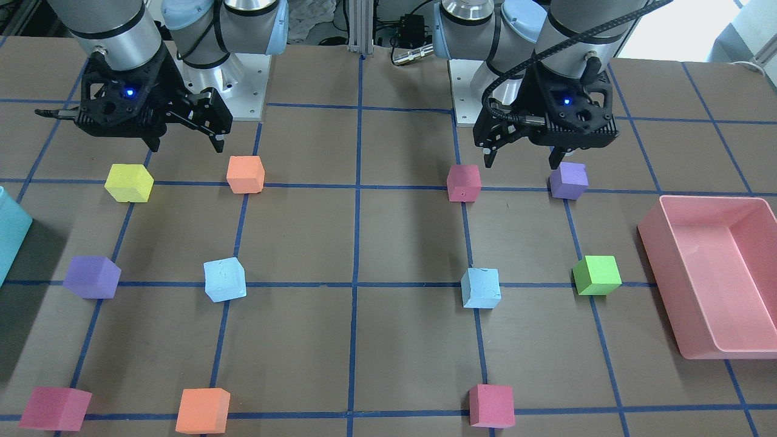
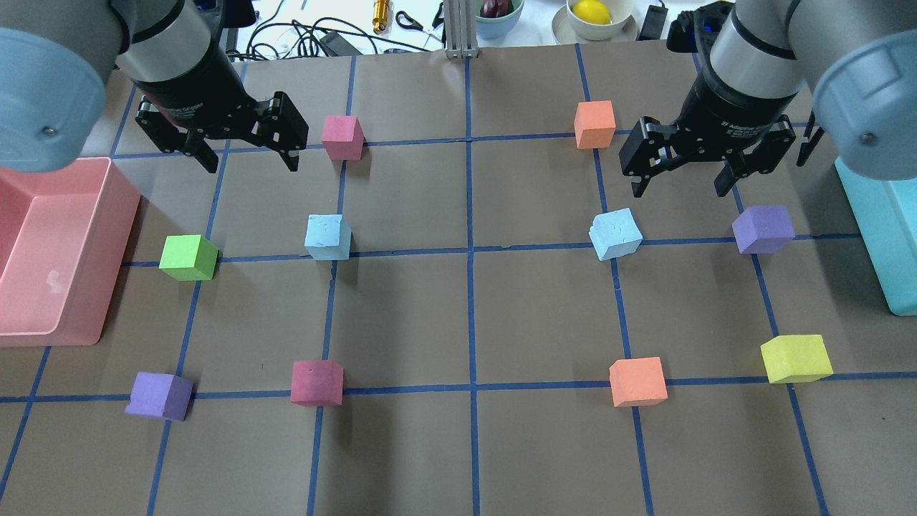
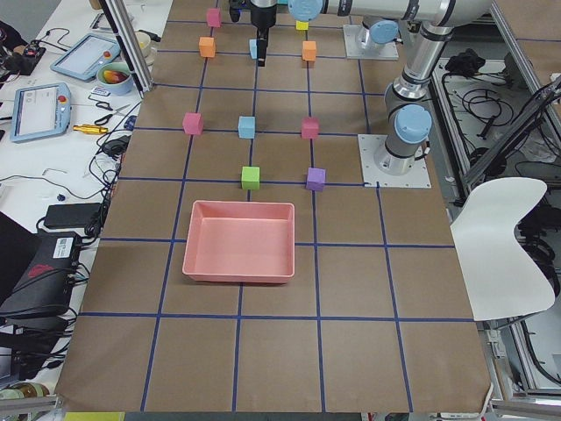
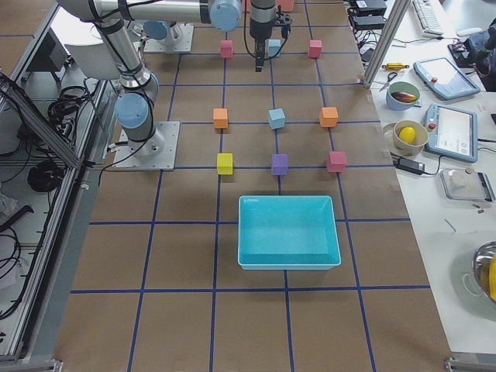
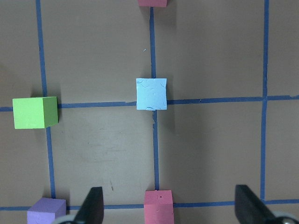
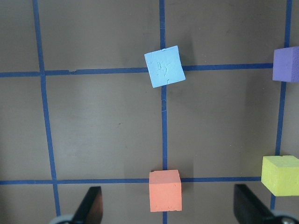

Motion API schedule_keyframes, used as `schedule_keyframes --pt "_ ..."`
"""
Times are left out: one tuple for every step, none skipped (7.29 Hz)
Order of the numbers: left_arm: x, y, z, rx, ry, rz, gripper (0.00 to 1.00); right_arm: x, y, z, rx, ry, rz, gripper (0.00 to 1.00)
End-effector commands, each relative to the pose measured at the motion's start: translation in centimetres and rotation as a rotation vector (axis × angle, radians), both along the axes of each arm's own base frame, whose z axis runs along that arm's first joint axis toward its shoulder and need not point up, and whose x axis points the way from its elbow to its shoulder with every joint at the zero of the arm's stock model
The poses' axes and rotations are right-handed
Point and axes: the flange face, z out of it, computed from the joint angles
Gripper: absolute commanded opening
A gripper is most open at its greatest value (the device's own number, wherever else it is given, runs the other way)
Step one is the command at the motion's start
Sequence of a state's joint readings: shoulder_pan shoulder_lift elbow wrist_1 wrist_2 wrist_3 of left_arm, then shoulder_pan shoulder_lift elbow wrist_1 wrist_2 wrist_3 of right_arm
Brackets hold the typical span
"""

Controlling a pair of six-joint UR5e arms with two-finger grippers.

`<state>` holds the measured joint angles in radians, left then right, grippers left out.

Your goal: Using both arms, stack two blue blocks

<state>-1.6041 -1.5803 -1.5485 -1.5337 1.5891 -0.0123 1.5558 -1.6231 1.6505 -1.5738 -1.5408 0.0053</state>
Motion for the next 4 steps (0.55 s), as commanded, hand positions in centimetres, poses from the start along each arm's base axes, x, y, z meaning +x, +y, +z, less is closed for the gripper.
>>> schedule_keyframes --pt "-0.07 -0.01 -0.47 0.008 -0.003 -0.002 1.0 -0.02 0.04 -0.11 0.005 0.001 -0.003 1.0" --pt "0.0 -0.15 -0.17 0.002 -0.003 0.0 1.0 -0.04 0.04 -0.11 0.005 0.002 -0.001 1.0" --pt "-0.17 0.13 -0.33 0.007 0.0 -0.004 1.0 -0.08 0.0 -0.24 0.006 0.007 0.001 1.0" --pt "-0.17 -0.3 -0.23 0.002 -0.002 -0.003 1.0 -0.05 0.0 -0.3 0.006 0.004 0.002 1.0"
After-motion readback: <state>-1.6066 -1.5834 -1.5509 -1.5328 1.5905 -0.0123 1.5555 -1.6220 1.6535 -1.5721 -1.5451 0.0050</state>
